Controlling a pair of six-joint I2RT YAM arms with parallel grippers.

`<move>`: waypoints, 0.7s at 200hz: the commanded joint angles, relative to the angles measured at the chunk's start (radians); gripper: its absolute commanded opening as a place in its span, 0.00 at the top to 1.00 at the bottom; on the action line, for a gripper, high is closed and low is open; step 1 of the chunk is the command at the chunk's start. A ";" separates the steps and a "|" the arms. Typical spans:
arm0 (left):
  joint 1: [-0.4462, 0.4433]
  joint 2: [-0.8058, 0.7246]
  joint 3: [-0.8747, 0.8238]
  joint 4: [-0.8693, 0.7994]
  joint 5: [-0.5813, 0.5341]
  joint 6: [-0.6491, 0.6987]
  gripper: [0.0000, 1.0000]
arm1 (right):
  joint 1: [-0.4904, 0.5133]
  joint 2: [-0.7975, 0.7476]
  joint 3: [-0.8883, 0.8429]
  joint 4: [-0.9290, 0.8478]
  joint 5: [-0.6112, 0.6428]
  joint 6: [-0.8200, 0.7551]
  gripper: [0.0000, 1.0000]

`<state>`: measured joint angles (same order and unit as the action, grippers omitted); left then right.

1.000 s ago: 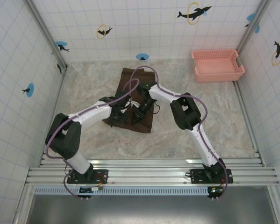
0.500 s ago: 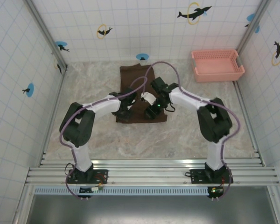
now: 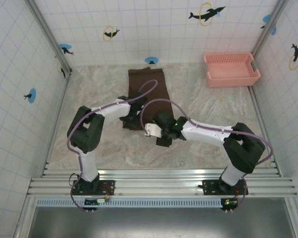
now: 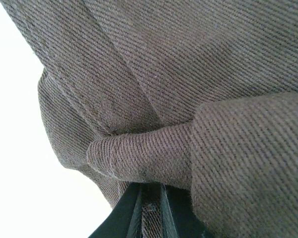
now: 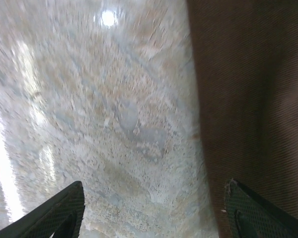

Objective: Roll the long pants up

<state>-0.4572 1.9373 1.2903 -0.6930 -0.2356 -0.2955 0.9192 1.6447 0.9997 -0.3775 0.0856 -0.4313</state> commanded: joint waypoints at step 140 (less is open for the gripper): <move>0.033 -0.013 0.006 -0.050 0.067 0.056 0.81 | 0.125 0.374 0.055 0.349 0.533 -0.300 0.51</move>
<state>-0.4427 1.9362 1.2987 -0.7017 -0.2119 -0.2710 1.0435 1.9518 1.0630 0.0254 0.6025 -0.6880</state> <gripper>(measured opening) 0.181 0.555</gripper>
